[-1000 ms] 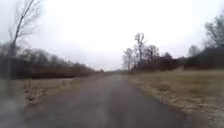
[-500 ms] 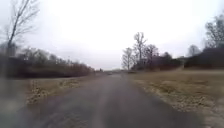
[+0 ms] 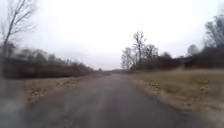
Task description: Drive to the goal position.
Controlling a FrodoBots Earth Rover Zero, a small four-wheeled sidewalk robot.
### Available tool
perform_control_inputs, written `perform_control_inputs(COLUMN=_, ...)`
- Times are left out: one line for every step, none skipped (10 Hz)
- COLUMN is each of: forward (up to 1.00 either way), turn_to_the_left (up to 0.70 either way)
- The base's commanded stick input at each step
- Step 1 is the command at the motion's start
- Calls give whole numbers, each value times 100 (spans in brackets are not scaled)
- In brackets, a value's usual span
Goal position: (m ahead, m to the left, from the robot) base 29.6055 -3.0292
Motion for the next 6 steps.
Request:
perform_control_inputs(forward=70, turn_to_the_left=0)
perform_control_inputs(forward=70, turn_to_the_left=0)
perform_control_inputs(forward=70, turn_to_the_left=0)
perform_control_inputs(forward=70, turn_to_the_left=0)
perform_control_inputs(forward=70, turn_to_the_left=0)
perform_control_inputs(forward=70, turn_to_the_left=0)
